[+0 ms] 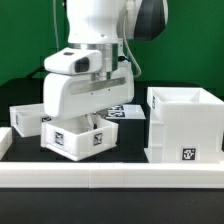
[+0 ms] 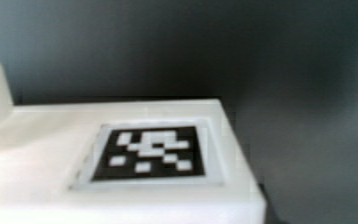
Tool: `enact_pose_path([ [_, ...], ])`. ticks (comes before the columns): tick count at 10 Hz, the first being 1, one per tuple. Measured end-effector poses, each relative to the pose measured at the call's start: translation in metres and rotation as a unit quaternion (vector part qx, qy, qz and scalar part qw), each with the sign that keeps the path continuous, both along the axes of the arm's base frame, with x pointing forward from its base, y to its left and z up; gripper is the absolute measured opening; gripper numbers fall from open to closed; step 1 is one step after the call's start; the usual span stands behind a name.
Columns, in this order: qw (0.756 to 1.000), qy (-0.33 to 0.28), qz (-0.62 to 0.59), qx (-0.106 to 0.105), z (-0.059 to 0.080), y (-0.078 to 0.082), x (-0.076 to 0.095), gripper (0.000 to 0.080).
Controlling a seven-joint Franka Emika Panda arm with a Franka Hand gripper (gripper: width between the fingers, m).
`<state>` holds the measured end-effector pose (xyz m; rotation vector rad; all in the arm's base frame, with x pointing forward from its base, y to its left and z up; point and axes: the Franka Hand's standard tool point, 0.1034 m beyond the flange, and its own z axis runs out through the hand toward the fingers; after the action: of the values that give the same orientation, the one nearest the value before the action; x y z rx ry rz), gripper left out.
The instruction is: Assemble drawer
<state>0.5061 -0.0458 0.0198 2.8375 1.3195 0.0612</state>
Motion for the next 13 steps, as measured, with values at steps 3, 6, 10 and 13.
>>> enact_pose_path([
  [3,0.997,0.001,0.082,-0.006,-0.001,-0.005,-0.001,0.0041],
  [6,0.978,0.003,0.206,-0.02,-0.001,0.007,0.001,0.0041],
  [10,0.97,0.021,0.243,-0.016,-0.003,0.022,0.002,0.0041],
  [13,0.969,0.013,0.244,-0.017,-0.005,0.023,0.004,0.0041],
])
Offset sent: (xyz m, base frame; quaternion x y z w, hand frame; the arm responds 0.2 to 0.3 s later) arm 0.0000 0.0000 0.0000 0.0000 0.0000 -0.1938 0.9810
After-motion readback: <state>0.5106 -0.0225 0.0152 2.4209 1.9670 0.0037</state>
